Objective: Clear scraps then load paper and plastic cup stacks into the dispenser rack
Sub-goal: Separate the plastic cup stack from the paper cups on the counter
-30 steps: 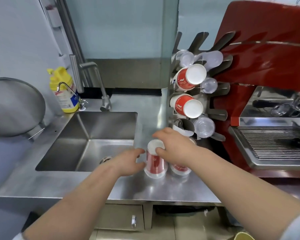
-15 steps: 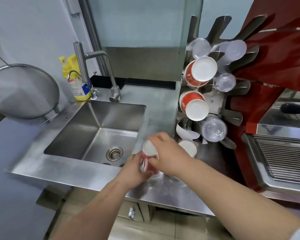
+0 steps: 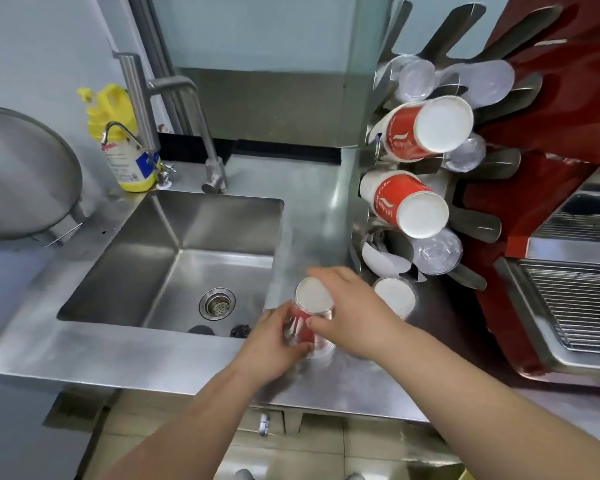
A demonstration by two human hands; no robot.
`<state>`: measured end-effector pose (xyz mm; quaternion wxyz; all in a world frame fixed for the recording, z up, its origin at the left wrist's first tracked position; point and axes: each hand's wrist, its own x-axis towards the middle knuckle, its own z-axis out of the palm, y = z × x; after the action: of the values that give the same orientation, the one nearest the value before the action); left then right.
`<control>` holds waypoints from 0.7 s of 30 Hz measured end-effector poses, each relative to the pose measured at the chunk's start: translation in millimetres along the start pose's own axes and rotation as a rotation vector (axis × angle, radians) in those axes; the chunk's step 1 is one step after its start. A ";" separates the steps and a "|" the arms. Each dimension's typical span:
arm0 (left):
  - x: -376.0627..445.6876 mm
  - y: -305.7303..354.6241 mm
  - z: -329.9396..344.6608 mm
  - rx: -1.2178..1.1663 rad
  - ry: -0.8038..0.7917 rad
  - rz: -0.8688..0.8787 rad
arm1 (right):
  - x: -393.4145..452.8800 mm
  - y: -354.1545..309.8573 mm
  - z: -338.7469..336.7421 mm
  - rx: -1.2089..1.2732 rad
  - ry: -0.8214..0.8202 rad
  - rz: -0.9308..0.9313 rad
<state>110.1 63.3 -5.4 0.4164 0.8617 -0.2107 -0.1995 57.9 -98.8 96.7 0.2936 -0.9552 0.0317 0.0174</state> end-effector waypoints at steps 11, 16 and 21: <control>10.5 -2.8 -13.7 0.075 -0.118 0.161 | -11.3 1.5 -5.2 0.049 0.095 0.101; 1.5 6.1 -16.0 0.013 -0.020 0.180 | -14.4 -7.8 -17.9 0.052 0.130 0.058; -4.2 21.4 -30.0 -0.037 0.060 0.219 | -17.7 -23.9 -39.1 0.019 0.170 -0.024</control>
<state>118.0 72.4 29.7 0.4577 0.8313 -0.2870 -0.1307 42.5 -100.1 143.3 0.2990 -0.9508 0.0454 -0.0677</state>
